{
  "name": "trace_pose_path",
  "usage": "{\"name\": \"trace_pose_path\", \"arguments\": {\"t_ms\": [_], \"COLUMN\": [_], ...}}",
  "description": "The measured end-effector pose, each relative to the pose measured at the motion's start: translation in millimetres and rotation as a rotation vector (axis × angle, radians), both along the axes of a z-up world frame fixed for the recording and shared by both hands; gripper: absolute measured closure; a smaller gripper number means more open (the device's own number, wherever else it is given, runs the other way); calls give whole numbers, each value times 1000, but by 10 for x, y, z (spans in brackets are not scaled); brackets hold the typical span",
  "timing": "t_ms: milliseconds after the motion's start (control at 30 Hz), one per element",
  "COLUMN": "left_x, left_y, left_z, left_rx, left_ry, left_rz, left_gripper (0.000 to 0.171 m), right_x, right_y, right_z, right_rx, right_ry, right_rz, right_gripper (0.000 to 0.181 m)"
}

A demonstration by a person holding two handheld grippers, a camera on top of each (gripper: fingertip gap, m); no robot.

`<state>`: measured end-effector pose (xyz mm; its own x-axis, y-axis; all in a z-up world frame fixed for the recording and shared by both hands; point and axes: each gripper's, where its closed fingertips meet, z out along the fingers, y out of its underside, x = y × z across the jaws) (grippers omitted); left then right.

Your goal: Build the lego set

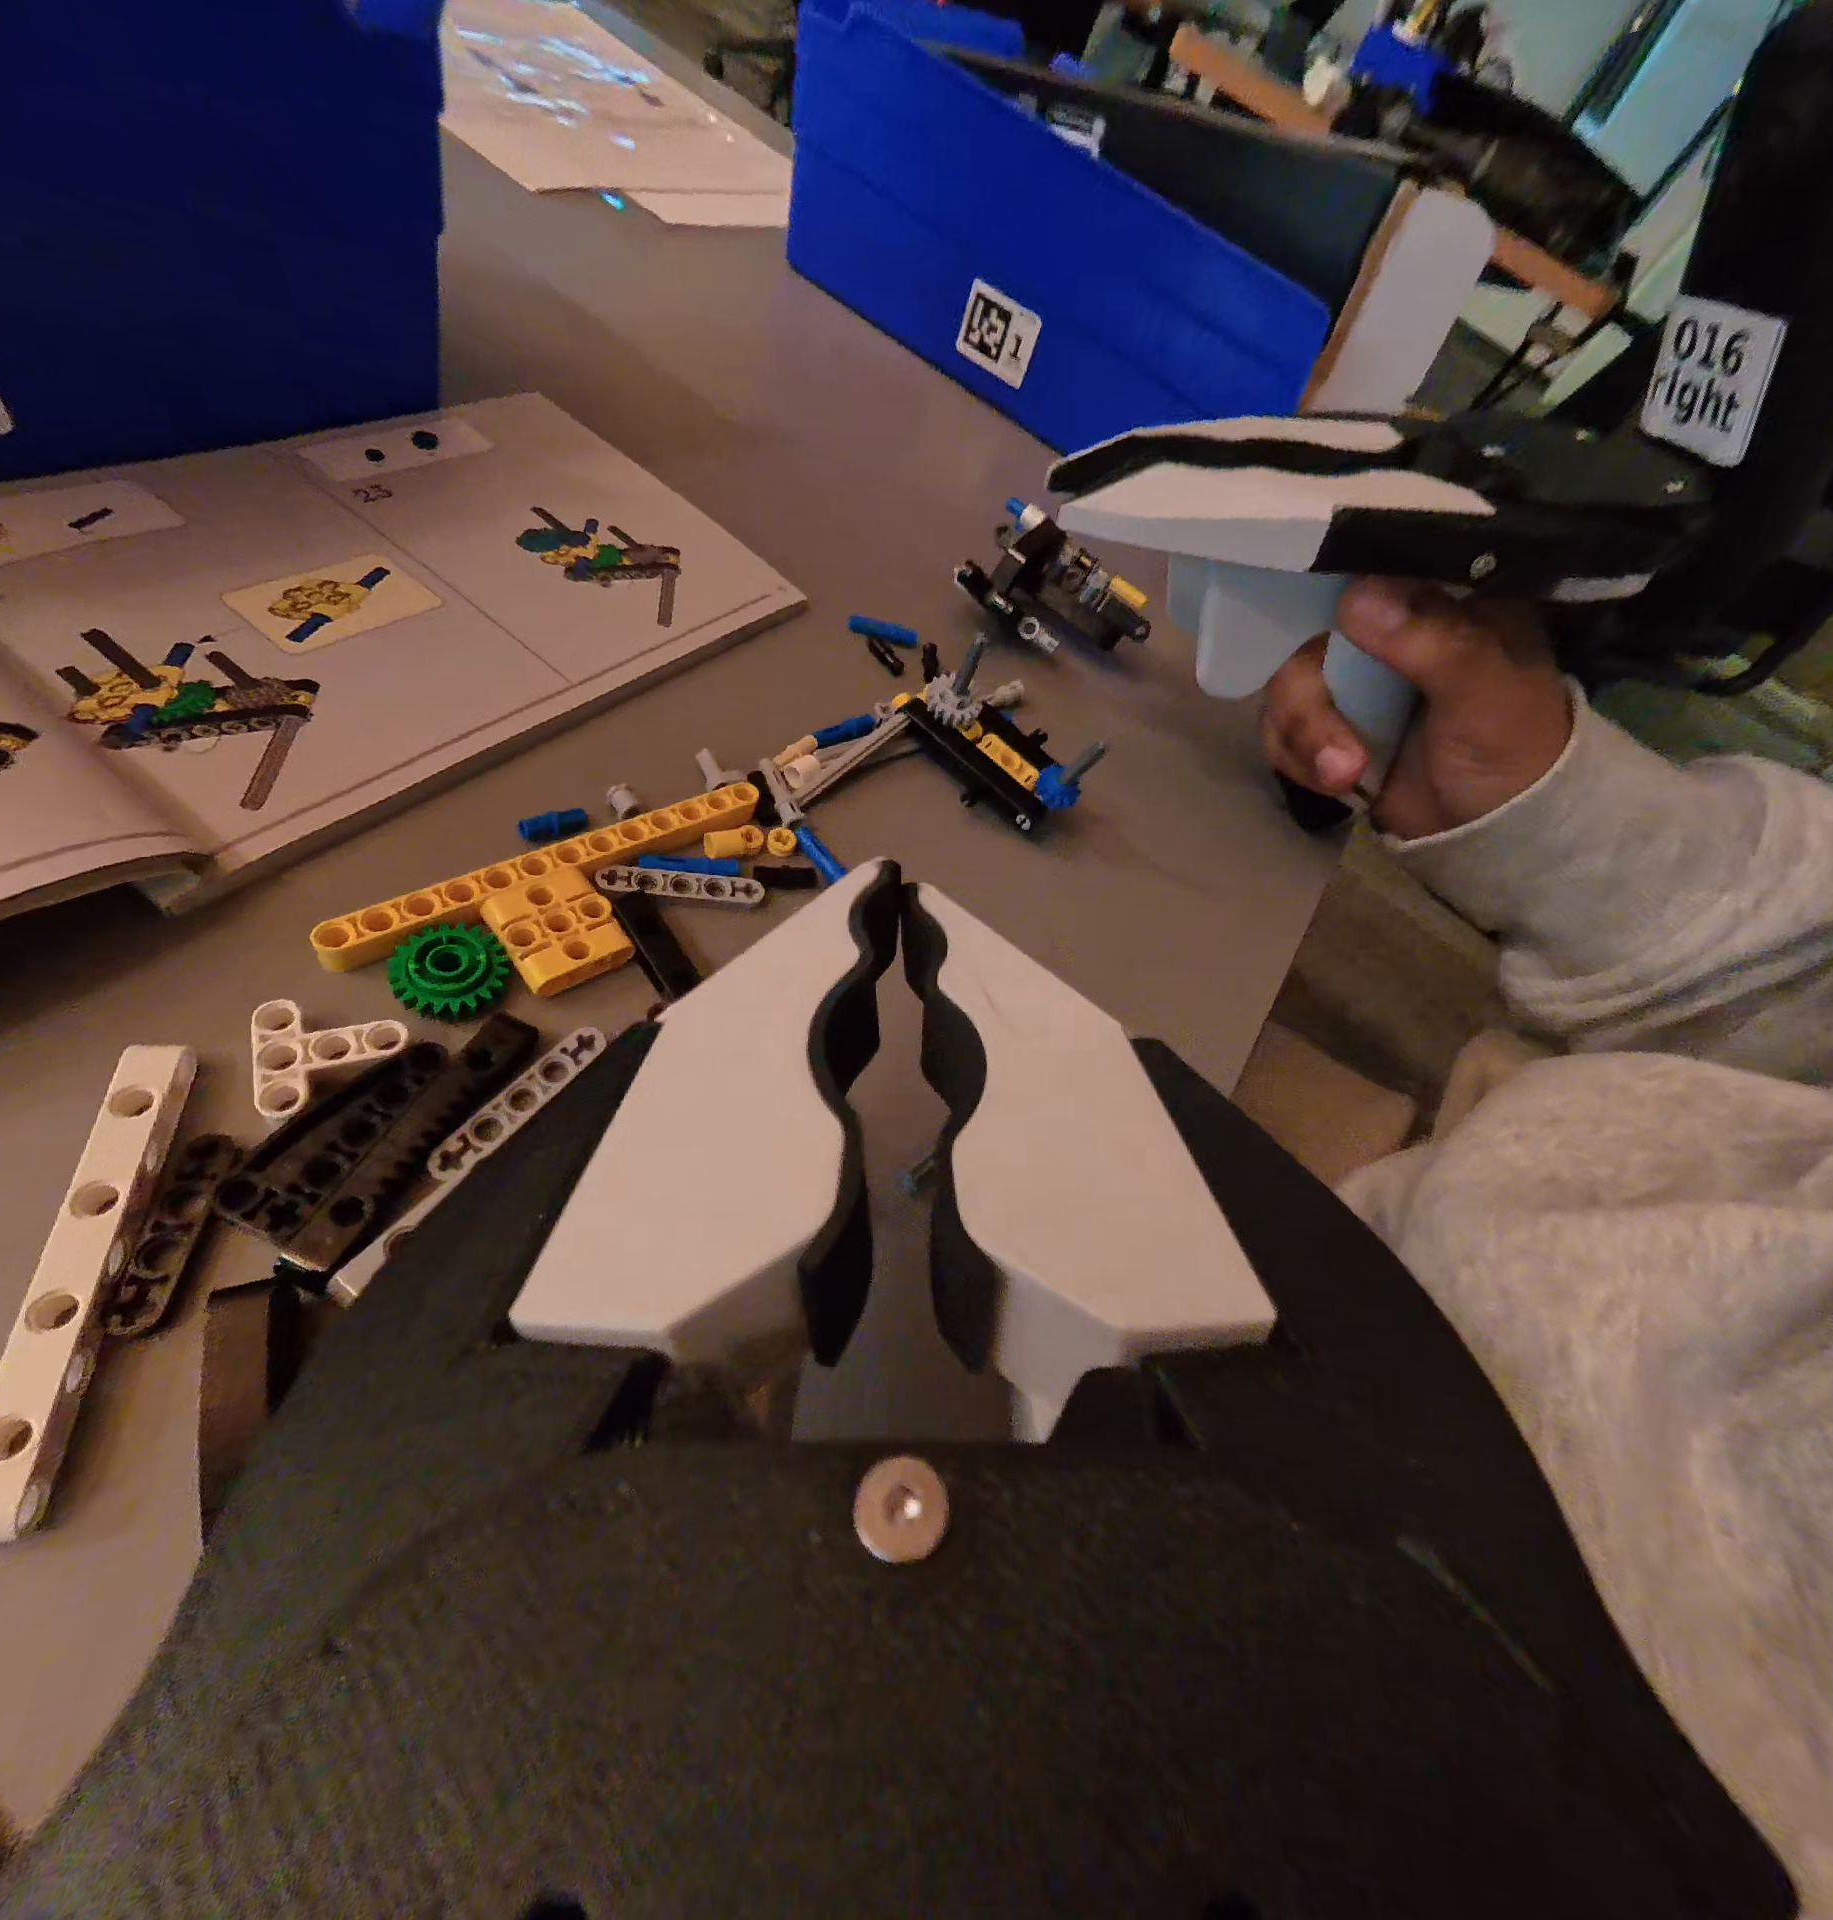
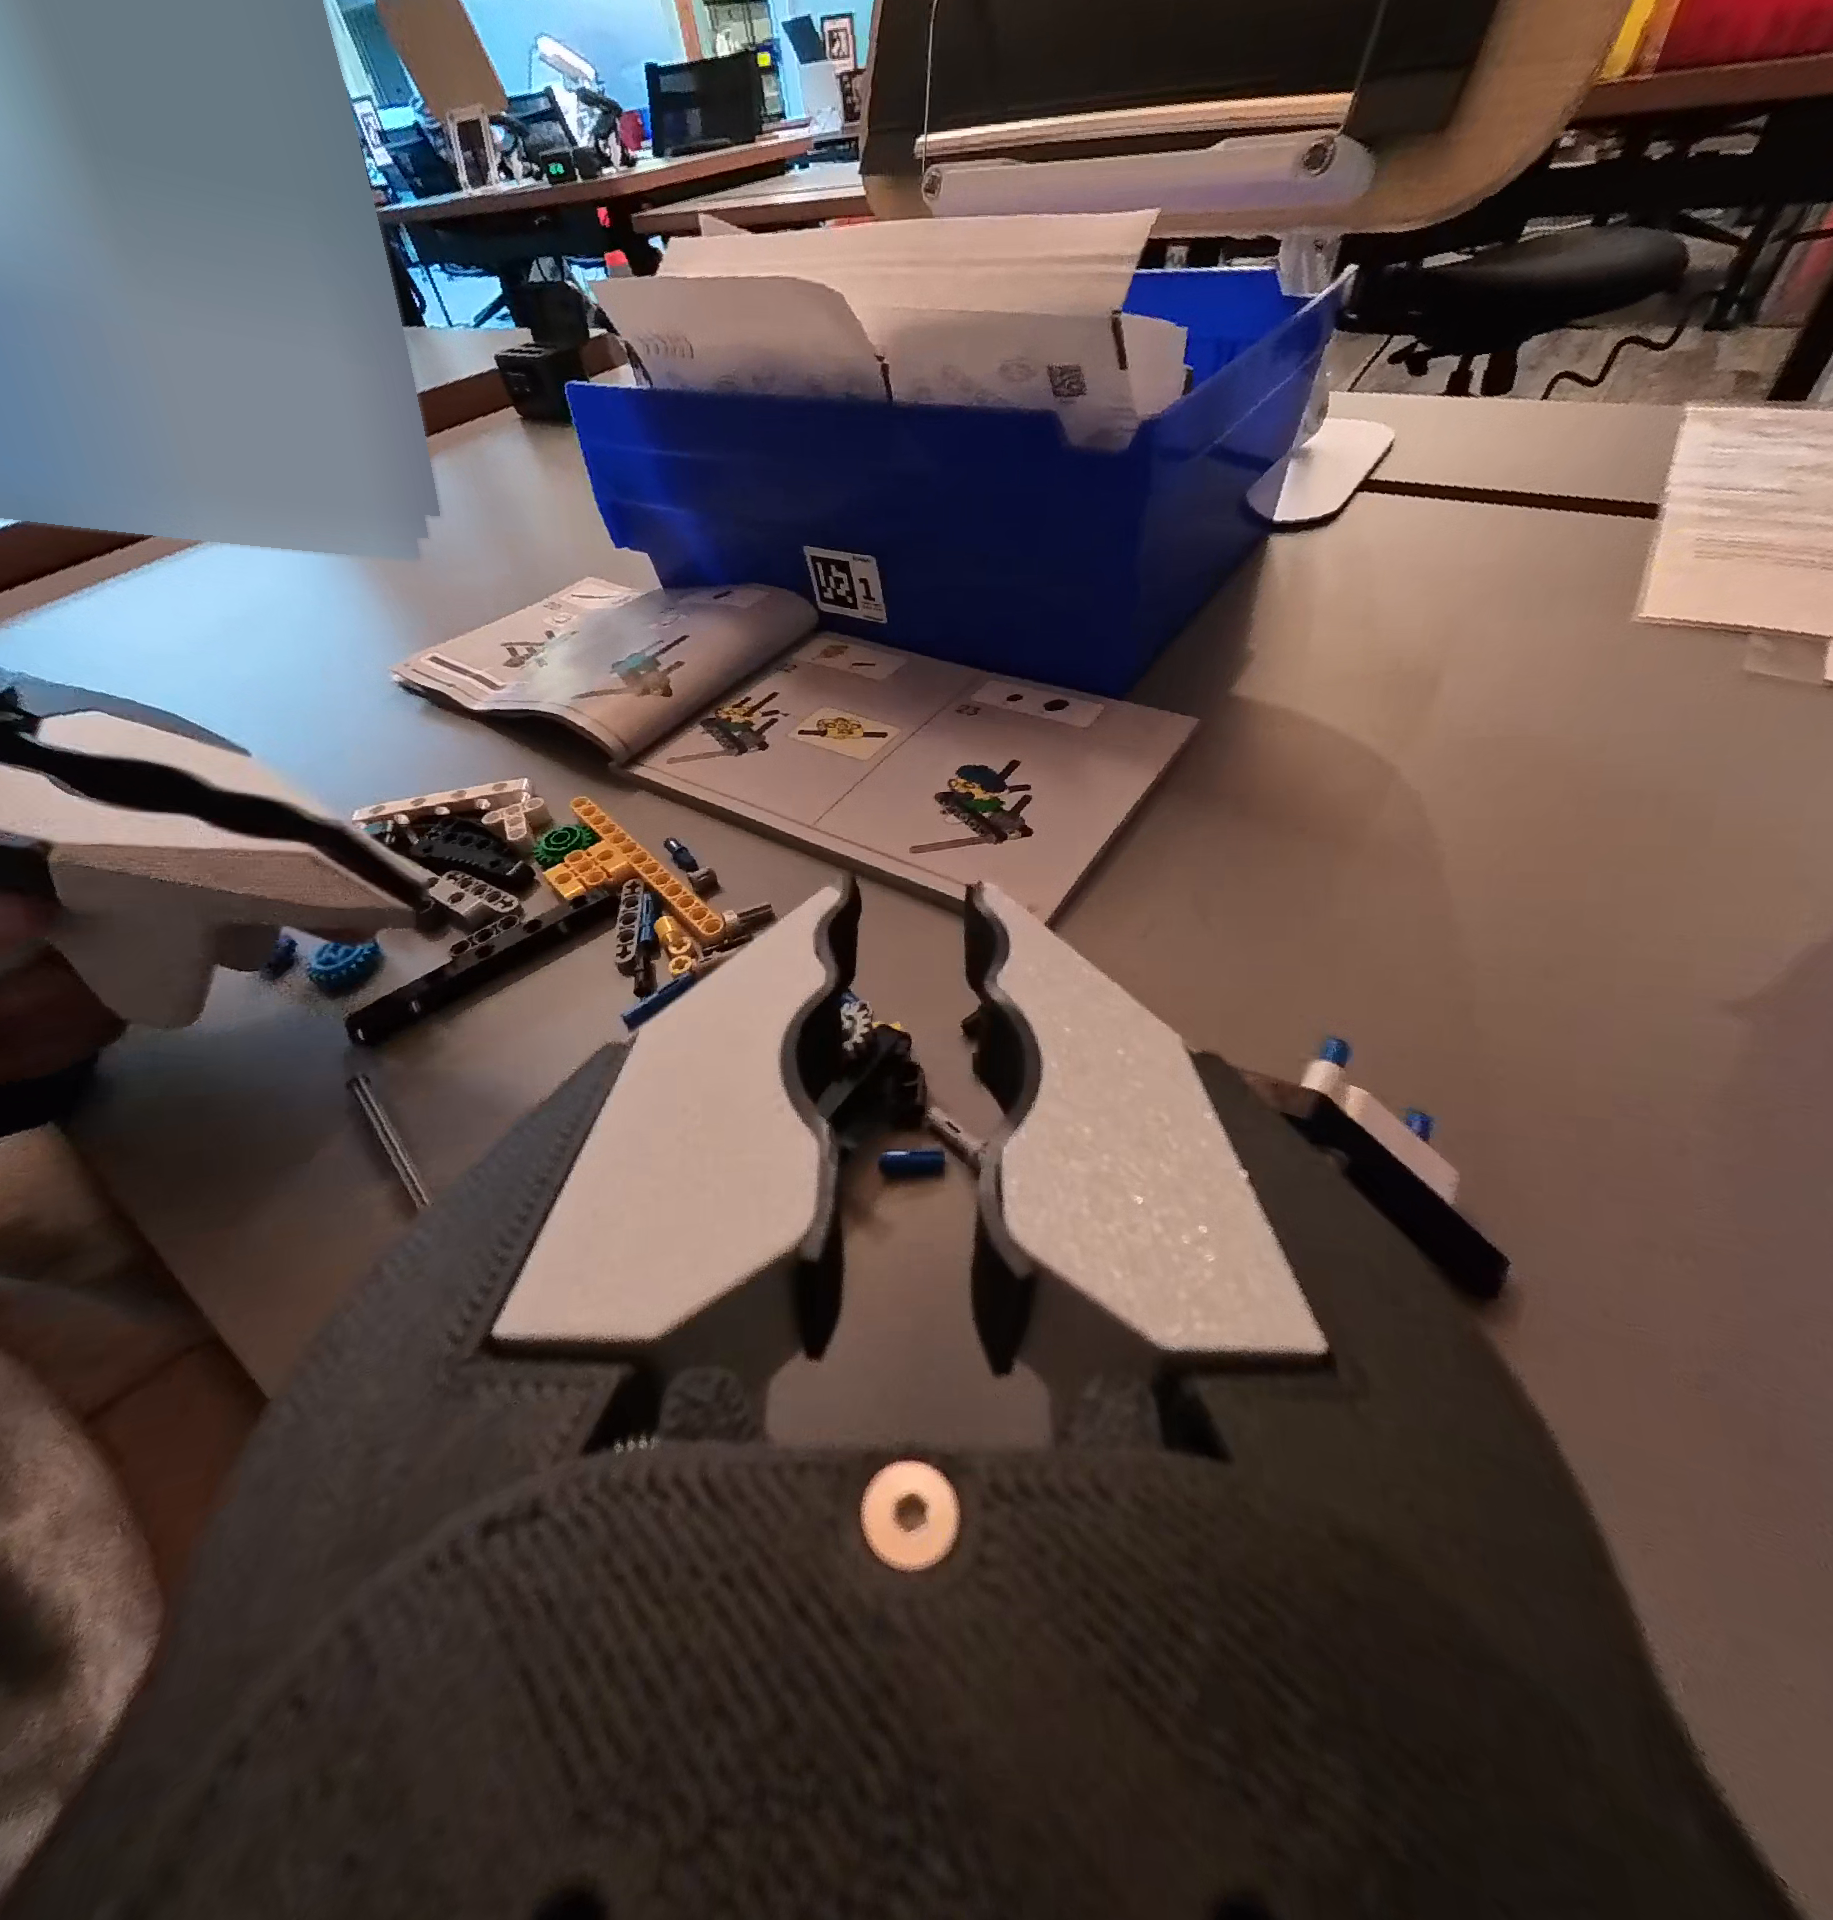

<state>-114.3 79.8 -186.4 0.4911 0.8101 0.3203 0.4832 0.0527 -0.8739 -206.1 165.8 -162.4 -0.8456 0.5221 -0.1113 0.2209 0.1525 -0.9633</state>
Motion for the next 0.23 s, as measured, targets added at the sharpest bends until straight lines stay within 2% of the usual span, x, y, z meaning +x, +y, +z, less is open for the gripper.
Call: {"name": "trace_pose_path", "arguments": {"t_ms": [233], "left_x": [-26], "left_y": [-9], "left_z": [-67], "left_rx": [-53], "left_ry": [-25], "left_rz": [27], "left_gripper": [171], "right_x": [-17], "right_y": [2], "right_z": [-15], "right_rx": [7], "right_ry": [-9], "right_rz": [-9], "right_gripper": [160]}}
